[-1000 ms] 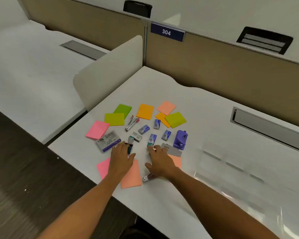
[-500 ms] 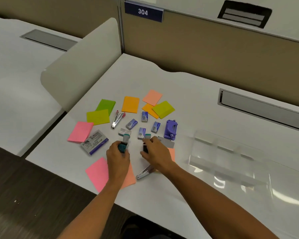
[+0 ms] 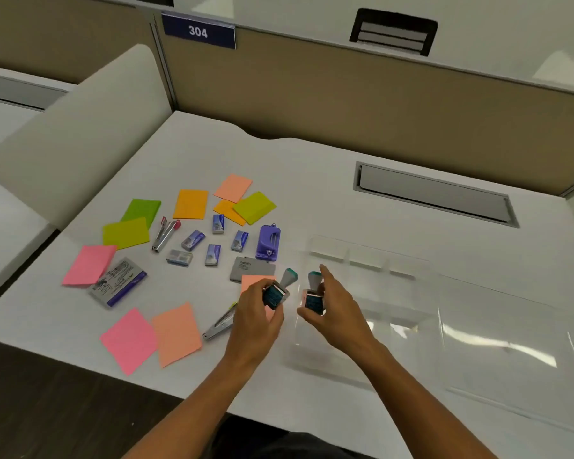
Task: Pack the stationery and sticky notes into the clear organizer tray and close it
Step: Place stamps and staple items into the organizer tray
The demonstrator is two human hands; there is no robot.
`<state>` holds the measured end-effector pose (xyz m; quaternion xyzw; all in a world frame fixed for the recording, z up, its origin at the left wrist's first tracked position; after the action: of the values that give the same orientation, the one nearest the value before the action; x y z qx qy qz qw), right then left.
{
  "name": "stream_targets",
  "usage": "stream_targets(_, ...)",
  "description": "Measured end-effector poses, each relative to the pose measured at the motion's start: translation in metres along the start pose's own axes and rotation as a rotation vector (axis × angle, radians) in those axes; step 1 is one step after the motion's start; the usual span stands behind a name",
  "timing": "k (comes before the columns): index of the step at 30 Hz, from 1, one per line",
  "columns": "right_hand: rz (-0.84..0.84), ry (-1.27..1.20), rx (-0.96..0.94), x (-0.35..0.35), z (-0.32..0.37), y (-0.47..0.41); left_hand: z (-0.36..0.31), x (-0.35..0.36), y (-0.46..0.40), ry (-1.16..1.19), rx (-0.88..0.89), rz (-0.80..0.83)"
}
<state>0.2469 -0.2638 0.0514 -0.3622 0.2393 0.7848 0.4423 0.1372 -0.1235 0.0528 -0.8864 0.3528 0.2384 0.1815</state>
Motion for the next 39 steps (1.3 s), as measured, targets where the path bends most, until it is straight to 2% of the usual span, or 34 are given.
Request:
stream_targets(4, 0.014, 0.044, 0.037, -0.013, -0.026, 0.009, -0.022, 0.023, 0.022, -0.093, 0.119, 0.124)
stream_targets(10, 0.053, 0.067, 0.011, -0.027, -0.036, 0.010, -0.024, 0.042, 0.037, -0.240, 0.143, 0.287)
stream_targets(16, 0.064, 0.138, 0.018, -0.030, -0.036, 0.013, -0.031, 0.051, 0.036, -0.335, 0.204, 0.284)
stream_targets(20, 0.090, 0.205, 0.019, -0.019, -0.033, 0.021, -0.047, 0.056, 0.027, -0.624, 0.356, 0.190)
stream_targets(27, 0.073, 0.414, -0.071, -0.014, -0.027, 0.017, -0.041, 0.068, 0.023, -0.808, 0.365, 0.162)
stream_targets(34, 0.052, 0.549, -0.101, -0.005, -0.030, 0.010, -0.032, 0.073, 0.023, -0.789, 0.327, 0.227)
stream_targets(39, 0.018, 0.575, -0.099, -0.003, -0.030, 0.007, -0.034, 0.070, 0.029, -0.636, 0.330, 0.198)
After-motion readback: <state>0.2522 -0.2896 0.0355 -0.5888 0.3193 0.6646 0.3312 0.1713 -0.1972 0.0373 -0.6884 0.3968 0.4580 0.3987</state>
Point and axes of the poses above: each hand's wrist, its own y-axis away from the middle knuckle, its own x-axis out of the palm, z = x × y, the point moved 8 cm from there along -y, towards the middle knuckle, and after that the axes turned 8 degrees about -z, right-handed, at the moved point
